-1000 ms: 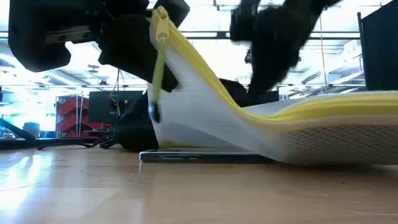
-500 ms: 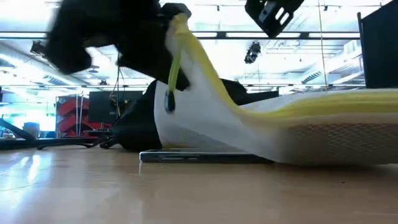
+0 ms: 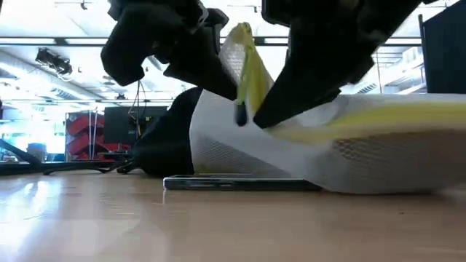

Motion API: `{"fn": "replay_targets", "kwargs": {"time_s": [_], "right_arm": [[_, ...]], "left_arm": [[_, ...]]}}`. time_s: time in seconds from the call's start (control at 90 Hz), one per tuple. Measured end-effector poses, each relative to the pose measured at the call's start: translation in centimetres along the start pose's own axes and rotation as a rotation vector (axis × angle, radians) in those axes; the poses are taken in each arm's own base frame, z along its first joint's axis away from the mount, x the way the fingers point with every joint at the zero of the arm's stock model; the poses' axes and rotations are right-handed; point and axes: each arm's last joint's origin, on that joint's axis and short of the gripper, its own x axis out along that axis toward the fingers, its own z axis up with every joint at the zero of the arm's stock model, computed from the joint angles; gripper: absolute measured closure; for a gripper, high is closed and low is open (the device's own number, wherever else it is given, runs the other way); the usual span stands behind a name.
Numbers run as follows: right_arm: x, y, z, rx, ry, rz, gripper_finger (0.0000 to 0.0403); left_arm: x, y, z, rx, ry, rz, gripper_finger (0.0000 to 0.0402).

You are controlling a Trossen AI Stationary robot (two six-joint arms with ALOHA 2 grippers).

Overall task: Unpack backpack
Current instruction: Open the zip bag

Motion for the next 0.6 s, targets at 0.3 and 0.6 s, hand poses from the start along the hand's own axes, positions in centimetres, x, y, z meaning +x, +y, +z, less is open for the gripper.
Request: {"fn": "replay_targets", "kwargs": {"time_s": [0.3, 0.6], "right_arm": [[-0.2, -2.3, -0.1, -0.026, 0.066, -0.175, 0.0402], [-0.8, -0.9, -0.4, -0.068, 0.114, -0.034, 0.0366]], "left_arm": [[0.0, 0.0, 0.0, -0.002, 0.002, 0.0, 0.0402], [0.0, 0.0, 0.0, -0.002, -0.001, -0.007, 0.0402]]}}
